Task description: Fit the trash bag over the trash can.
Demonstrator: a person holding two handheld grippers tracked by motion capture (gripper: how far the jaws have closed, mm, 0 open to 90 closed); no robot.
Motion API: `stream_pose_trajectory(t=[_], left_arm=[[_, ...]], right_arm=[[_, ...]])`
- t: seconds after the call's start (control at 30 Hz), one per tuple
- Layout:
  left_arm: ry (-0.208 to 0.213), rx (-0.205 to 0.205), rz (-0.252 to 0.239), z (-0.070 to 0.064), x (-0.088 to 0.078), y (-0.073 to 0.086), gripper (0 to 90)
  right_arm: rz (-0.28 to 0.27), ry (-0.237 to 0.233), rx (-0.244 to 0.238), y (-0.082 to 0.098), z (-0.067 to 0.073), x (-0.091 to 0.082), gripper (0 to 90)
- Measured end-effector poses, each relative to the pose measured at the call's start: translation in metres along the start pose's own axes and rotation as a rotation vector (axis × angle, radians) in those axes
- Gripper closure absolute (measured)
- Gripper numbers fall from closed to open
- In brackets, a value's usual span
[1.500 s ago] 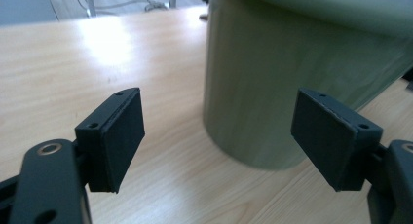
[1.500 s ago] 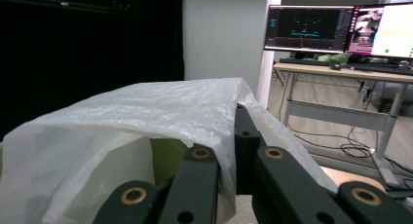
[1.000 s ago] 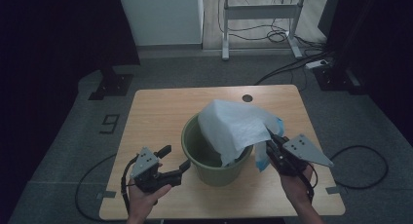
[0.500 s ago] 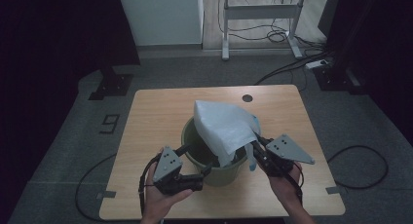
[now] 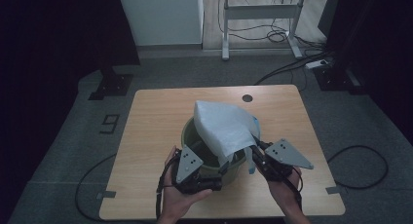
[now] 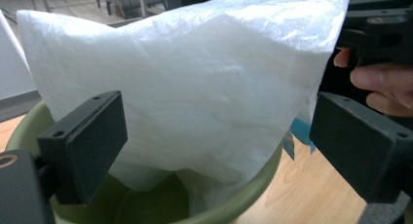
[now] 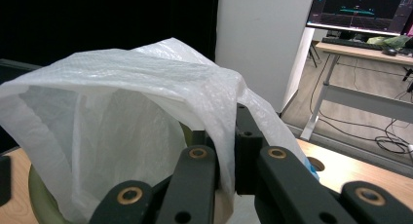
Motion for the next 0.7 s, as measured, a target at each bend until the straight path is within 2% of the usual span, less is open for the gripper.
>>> stream_pose_trajectory(t=[0.07,0.2,0.3,0.4,0.53,0.57,0.7], left_arm=[[-0.023,0.004,-0.005,-0.001,0.004,-0.001,8.7],[-0.063,0.015,-0.019,-0.003,0.009,-0.002,18.0],[-0.086,0.02,-0.018,-0.002,0.012,-0.001,37.6],[-0.071,0.003,-0.018,0.003,0.013,0.0,59.5],[-0.048,-0.018,-0.024,0.008,0.012,0.001,75.6],[-0.043,-0.023,-0.026,0.01,0.012,0.001,78.6],[-0.044,-0.052,-0.04,0.019,0.008,0.003,84.6]], right_arm=[[0.0,-0.001,0.0,0.0,0.001,0.0,86.7],[-0.004,-0.006,-0.009,-0.001,0.005,0.0,86.7],[-0.008,-0.01,-0.018,-0.001,0.007,-0.001,86.7],[-0.017,-0.019,-0.019,-0.002,0.008,-0.002,86.6],[-0.022,-0.036,-0.015,-0.001,0.009,-0.003,82.7],[-0.022,-0.043,-0.017,0.0,0.01,-0.003,78.9],[-0.038,-0.048,-0.021,0.006,0.017,-0.009,47.5]])
Point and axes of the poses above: each handheld gripper's, and its own axes: x roughly forward along the jaws, y roughly out of its underside, z roughly to its left, the point moved 3 cm from there along x, roughly forward along the jaws, and after that the axes turned 8 degrees about -z, right-handed, at the moved point
